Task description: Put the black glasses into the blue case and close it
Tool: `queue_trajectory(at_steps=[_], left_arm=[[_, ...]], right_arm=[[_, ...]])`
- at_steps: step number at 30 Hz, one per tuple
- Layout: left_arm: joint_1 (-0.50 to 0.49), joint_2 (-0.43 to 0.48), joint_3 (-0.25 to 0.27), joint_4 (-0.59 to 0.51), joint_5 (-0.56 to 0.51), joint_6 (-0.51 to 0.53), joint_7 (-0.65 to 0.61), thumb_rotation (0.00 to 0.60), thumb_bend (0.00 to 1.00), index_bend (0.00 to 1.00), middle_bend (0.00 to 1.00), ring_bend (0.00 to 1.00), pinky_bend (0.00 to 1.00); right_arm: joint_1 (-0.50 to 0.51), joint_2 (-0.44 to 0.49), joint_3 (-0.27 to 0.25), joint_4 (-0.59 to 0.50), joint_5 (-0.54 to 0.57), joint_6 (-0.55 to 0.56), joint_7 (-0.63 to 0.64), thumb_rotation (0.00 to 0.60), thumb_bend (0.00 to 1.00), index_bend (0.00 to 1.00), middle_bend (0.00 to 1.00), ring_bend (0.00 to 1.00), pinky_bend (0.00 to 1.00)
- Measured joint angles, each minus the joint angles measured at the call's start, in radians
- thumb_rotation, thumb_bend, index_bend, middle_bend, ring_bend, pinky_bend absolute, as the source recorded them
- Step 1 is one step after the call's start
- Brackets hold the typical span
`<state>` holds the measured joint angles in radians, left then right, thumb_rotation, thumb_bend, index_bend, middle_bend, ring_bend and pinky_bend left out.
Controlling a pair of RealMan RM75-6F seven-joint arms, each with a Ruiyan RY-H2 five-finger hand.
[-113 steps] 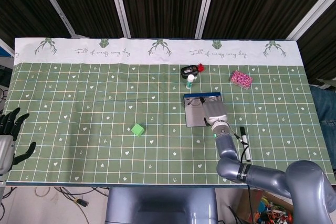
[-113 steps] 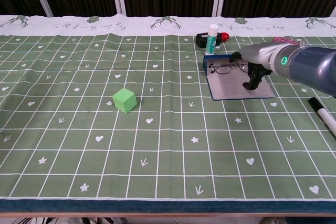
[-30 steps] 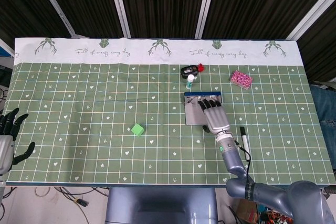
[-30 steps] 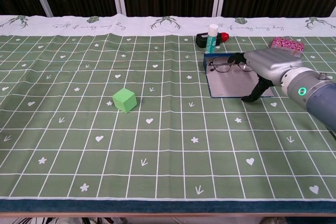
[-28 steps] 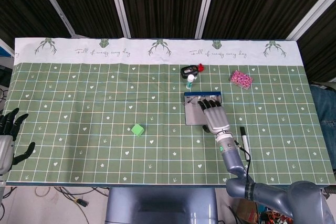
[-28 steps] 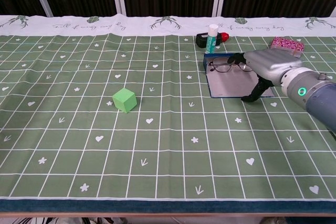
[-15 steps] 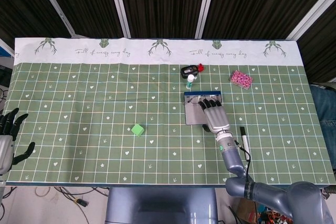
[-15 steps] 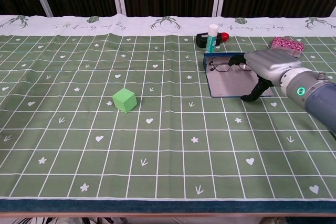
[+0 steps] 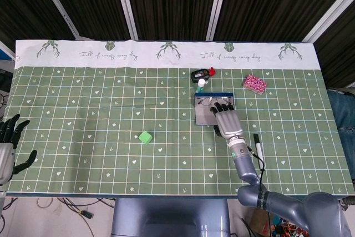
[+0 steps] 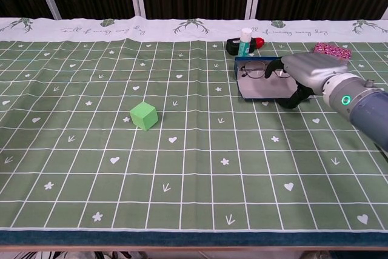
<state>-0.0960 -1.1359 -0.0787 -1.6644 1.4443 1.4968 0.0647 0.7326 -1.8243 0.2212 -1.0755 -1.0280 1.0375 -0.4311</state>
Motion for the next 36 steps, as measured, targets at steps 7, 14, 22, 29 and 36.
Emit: queue_trajectory(at_steps=[7, 14, 22, 29, 36], left_arm=[[0.001, 0.001, 0.000, -0.001, 0.000, 0.001, -0.001, 0.600, 0.31, 0.12, 0.00, 0.00, 0.00], [0.001, 0.002, -0.001, -0.001, -0.002, 0.001, -0.004, 0.600, 0.31, 0.12, 0.00, 0.00, 0.00], [0.000, 0.003, -0.003, -0.002, -0.004, 0.000, -0.007, 0.600, 0.31, 0.12, 0.00, 0.00, 0.00], [0.000, 0.005, -0.003, -0.001, -0.007, -0.004, -0.010, 0.600, 0.31, 0.12, 0.00, 0.00, 0.00], [-0.001, 0.005, -0.003, -0.003, -0.007, -0.006, -0.010, 0.600, 0.31, 0.13, 0.00, 0.00, 0.00]], right_arm=[[0.020, -0.017, 0.033, 0.038, 0.001, -0.006, 0.003, 0.600, 0.48, 0.38, 0.25, 0.27, 0.24], [0.051, -0.045, 0.068, 0.113, 0.006, -0.020, 0.013, 0.600, 0.48, 0.39, 0.25, 0.27, 0.24], [0.095, -0.089, 0.099, 0.255, 0.011, -0.072, 0.049, 0.600, 0.48, 0.42, 0.25, 0.27, 0.24], [0.117, -0.129, 0.104, 0.344, -0.007, -0.108, 0.118, 0.600, 0.48, 0.56, 0.26, 0.28, 0.24], [0.113, -0.137, 0.105, 0.349, -0.027, -0.112, 0.160, 0.600, 0.48, 0.60, 0.26, 0.28, 0.24]])
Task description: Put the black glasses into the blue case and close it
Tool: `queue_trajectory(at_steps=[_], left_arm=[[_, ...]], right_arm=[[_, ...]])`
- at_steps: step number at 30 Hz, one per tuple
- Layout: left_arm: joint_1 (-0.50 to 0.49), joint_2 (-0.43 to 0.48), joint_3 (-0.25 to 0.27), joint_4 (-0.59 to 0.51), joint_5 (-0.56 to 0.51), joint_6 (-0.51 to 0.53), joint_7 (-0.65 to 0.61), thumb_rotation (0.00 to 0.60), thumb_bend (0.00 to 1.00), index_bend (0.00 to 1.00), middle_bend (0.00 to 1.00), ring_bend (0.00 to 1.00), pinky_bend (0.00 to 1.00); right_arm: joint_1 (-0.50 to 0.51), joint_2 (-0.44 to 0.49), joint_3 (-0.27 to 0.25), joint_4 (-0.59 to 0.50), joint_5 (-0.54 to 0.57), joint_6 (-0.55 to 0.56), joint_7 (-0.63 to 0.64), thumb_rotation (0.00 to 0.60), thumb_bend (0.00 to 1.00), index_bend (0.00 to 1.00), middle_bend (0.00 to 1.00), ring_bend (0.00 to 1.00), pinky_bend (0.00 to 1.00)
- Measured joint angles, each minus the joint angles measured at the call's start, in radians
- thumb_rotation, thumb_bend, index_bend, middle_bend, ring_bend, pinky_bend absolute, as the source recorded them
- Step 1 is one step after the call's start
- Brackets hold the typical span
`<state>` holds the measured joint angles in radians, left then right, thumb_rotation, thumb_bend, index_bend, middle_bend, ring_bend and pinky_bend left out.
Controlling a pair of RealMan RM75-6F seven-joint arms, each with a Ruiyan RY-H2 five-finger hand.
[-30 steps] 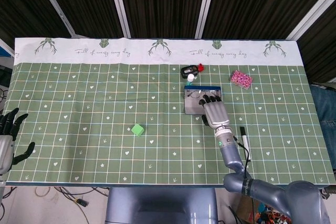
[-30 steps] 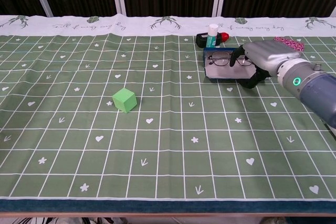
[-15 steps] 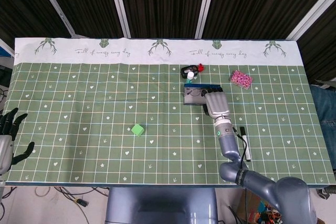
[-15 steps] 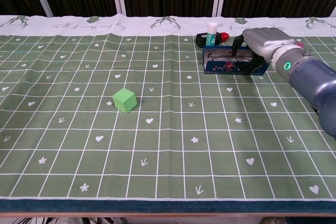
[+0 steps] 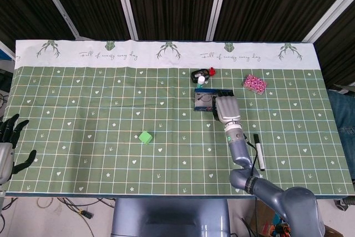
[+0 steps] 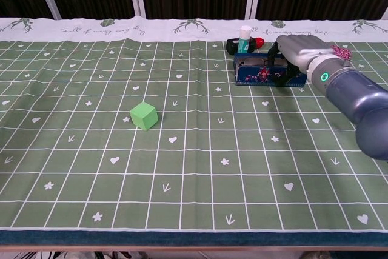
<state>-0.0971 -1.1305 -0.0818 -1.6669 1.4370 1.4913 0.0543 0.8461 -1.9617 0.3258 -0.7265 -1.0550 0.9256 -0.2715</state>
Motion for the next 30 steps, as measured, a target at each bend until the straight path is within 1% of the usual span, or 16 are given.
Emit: queue_trajectory(at_steps=[13, 17, 20, 24, 30], left_arm=[[0.000, -0.001, 0.001, -0.001, -0.001, -0.002, 0.004, 0.600, 0.31, 0.13, 0.00, 0.00, 0.00], [0.000, -0.001, 0.002, -0.002, -0.002, -0.003, 0.005, 0.600, 0.31, 0.13, 0.00, 0.00, 0.00], [0.000, -0.001, 0.002, -0.003, -0.002, -0.002, 0.006, 0.600, 0.31, 0.13, 0.00, 0.00, 0.00], [0.000, -0.001, 0.002, -0.003, -0.002, -0.003, 0.007, 0.600, 0.31, 0.13, 0.00, 0.00, 0.00], [0.000, -0.002, 0.003, -0.004, -0.001, -0.003, 0.009, 0.600, 0.31, 0.13, 0.00, 0.00, 0.00]], right_arm=[[-0.015, 0.025, 0.007, -0.049, -0.009, 0.016, 0.000, 0.600, 0.48, 0.61, 0.26, 0.28, 0.24], [-0.021, 0.036, 0.006, -0.075, -0.010, 0.019, -0.007, 0.600, 0.51, 0.65, 0.27, 0.28, 0.24], [-0.027, 0.047, 0.007, -0.105, -0.005, 0.015, -0.011, 0.600, 0.53, 0.66, 0.27, 0.28, 0.24], [-0.042, 0.071, 0.005, -0.170, 0.000, 0.015, -0.013, 0.600, 0.53, 0.66, 0.27, 0.28, 0.24], [-0.080, 0.143, -0.017, -0.341, -0.010, 0.047, -0.049, 0.600, 0.53, 0.66, 0.26, 0.27, 0.24]])
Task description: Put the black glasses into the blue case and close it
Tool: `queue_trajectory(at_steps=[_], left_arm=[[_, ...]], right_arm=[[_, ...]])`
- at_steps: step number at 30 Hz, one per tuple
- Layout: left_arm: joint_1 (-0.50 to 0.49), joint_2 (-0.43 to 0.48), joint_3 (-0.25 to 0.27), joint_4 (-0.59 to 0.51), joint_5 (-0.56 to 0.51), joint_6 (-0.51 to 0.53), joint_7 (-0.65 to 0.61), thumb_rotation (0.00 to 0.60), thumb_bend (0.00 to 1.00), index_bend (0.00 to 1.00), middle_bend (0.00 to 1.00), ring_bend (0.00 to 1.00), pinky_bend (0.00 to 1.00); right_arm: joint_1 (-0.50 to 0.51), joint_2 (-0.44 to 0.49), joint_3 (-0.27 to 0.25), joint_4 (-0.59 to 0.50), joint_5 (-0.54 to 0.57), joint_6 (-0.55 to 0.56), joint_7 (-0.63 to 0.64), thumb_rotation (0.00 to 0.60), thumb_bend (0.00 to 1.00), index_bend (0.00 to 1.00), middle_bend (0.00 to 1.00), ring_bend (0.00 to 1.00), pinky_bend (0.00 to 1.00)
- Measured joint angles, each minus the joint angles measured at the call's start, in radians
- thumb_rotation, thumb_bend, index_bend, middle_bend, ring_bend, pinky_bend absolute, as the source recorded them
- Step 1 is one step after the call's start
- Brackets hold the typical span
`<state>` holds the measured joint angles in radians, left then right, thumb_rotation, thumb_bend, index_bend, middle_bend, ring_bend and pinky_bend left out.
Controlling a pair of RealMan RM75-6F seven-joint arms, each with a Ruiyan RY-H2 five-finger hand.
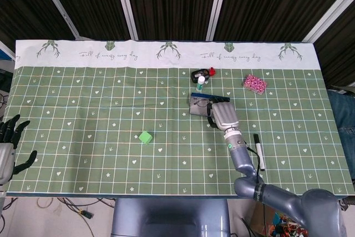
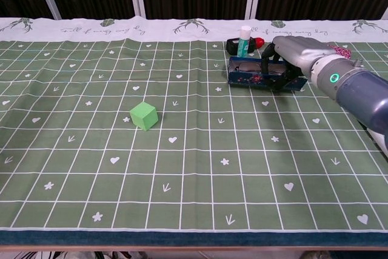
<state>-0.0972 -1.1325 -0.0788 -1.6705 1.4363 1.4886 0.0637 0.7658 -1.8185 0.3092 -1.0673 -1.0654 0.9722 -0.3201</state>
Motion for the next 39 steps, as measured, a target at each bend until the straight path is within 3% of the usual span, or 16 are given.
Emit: queue_trajectory(at_steps=[7, 11, 39], left_arm=[[0.002, -0.001, 0.002, -0.001, 0.005, 0.005, 0.004, 0.600, 0.31, 0.13, 0.00, 0.00, 0.00], [0.004, -0.001, 0.003, -0.001, 0.005, 0.007, 0.001, 0.600, 0.31, 0.13, 0.00, 0.00, 0.00], [0.001, 0.000, 0.001, 0.000, 0.003, 0.001, -0.002, 0.600, 0.31, 0.13, 0.00, 0.00, 0.00]], right_arm=[[-0.037, 0.103, -0.019, -0.216, 0.017, 0.032, -0.095, 0.600, 0.53, 0.66, 0.25, 0.27, 0.24], [-0.039, 0.136, -0.016, -0.276, 0.061, 0.036, -0.155, 0.600, 0.53, 0.66, 0.24, 0.26, 0.24], [0.119, 0.160, 0.027, -0.270, 0.393, -0.050, -0.411, 0.600, 0.53, 0.66, 0.24, 0.24, 0.24]])
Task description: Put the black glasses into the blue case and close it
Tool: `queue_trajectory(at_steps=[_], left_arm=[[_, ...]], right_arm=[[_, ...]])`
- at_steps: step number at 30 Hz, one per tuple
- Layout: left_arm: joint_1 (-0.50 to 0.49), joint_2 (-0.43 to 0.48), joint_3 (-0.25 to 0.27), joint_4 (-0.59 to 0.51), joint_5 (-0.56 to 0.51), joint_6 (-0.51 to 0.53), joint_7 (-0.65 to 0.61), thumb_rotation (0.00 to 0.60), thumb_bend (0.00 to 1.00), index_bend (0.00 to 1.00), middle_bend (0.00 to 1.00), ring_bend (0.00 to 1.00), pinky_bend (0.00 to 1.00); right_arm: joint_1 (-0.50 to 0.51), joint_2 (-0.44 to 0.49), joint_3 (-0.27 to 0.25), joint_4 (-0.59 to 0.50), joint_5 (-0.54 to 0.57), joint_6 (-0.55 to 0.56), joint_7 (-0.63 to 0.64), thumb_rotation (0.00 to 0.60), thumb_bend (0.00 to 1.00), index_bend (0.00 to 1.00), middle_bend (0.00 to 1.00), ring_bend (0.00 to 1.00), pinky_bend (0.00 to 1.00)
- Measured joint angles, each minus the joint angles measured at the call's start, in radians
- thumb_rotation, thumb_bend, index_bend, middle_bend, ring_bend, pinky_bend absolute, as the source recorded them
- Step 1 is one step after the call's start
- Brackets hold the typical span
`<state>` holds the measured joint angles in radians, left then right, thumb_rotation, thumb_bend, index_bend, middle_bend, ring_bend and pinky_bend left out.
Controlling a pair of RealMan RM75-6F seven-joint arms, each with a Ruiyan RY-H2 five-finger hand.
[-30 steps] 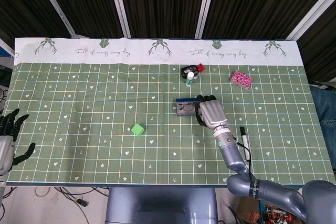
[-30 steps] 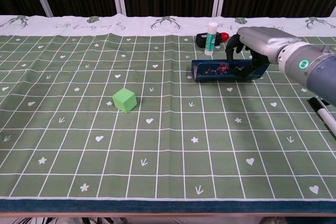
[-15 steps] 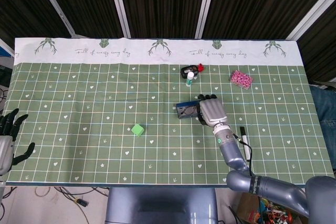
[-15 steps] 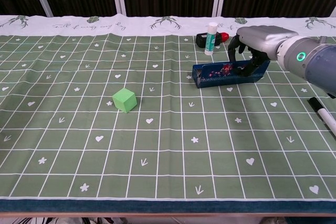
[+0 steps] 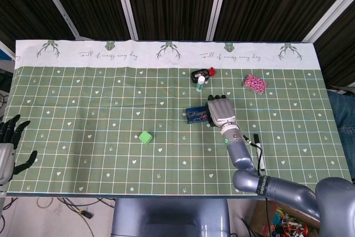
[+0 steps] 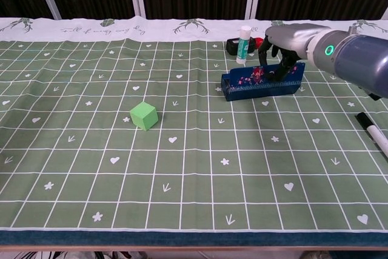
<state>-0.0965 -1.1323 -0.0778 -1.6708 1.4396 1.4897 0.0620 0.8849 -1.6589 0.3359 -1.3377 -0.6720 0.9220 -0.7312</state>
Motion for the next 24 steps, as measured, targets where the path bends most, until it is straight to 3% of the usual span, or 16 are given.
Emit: queue_trajectory(at_steps=[20, 22, 24], left_arm=[[0.000, 0.002, -0.003, 0.000, -0.002, 0.002, -0.004, 0.600, 0.31, 0.13, 0.00, 0.00, 0.00], [0.000, 0.002, -0.003, -0.001, -0.002, 0.002, -0.005, 0.600, 0.32, 0.13, 0.00, 0.00, 0.00], [0.000, 0.002, -0.003, -0.001, -0.002, 0.002, -0.005, 0.600, 0.32, 0.13, 0.00, 0.00, 0.00]], right_arm=[[0.107, -0.035, 0.003, 0.106, 0.162, -0.014, -0.084, 0.600, 0.53, 0.66, 0.24, 0.24, 0.24], [0.114, -0.040, 0.003, 0.119, 0.173, -0.019, -0.088, 0.600, 0.53, 0.63, 0.24, 0.24, 0.24], [0.121, -0.044, 0.002, 0.133, 0.185, -0.025, -0.092, 0.600, 0.53, 0.52, 0.23, 0.24, 0.24]])
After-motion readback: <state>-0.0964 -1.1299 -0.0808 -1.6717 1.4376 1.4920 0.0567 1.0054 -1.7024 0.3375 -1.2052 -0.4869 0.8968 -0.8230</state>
